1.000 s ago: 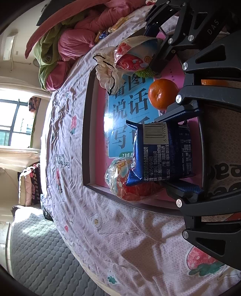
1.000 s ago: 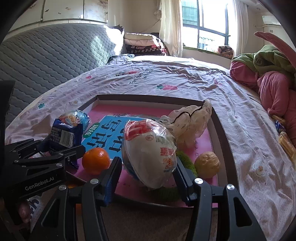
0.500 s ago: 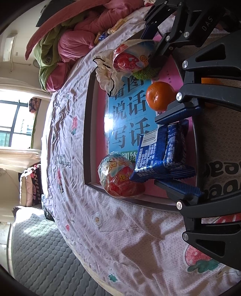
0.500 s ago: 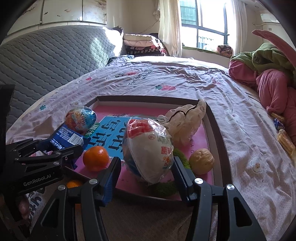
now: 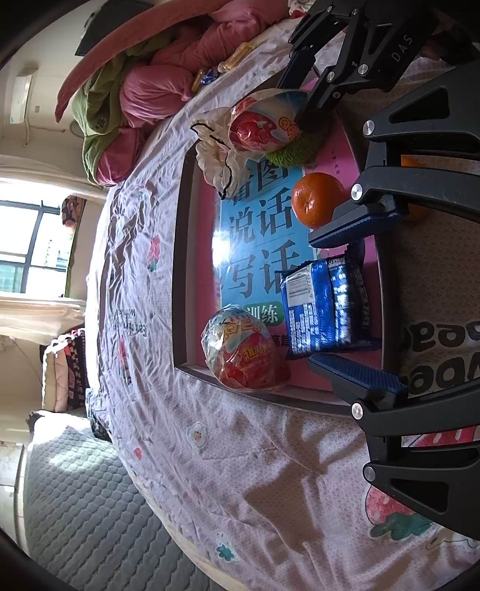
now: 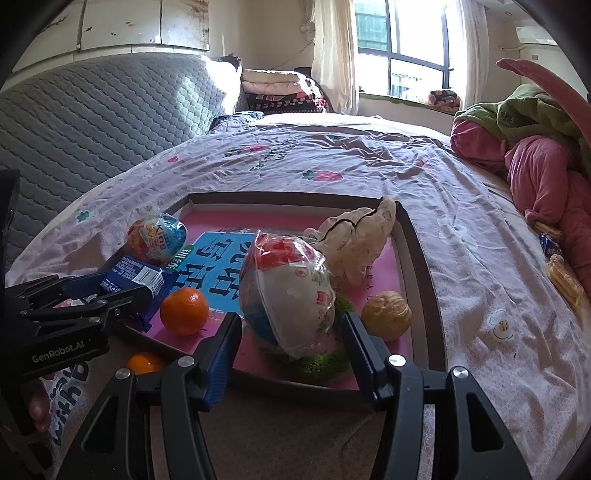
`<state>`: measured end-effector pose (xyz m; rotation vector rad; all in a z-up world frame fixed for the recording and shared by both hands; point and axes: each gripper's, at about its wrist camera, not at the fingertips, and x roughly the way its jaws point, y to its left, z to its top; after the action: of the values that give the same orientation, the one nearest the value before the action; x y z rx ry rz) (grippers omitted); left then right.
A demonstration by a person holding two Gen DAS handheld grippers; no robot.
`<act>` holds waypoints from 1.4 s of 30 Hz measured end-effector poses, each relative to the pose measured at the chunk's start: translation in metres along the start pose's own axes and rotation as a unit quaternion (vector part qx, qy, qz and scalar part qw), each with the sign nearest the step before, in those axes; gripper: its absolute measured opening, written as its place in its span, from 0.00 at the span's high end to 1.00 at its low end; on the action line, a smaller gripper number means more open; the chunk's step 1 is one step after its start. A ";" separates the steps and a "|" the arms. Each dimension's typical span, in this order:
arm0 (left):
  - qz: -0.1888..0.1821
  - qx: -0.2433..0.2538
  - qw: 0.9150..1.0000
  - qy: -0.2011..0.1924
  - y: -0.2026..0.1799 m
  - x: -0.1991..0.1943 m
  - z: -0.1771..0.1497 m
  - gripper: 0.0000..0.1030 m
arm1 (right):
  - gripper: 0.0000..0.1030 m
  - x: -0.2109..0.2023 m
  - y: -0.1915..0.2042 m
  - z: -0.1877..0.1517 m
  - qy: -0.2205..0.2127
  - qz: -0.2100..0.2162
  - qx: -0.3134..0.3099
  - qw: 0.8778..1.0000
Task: Organize objects
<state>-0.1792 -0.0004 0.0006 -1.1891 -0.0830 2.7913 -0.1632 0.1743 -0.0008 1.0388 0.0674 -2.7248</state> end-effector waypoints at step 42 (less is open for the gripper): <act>0.001 -0.025 0.998 -0.053 -0.003 -0.036 0.008 0.26 | 0.34 -0.036 -0.012 0.009 -0.063 -0.028 0.021 0.997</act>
<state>-0.1597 -0.0021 0.0323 -1.0507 -0.1604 2.8681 -0.1458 0.1923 0.0292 0.8853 0.0177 -2.8469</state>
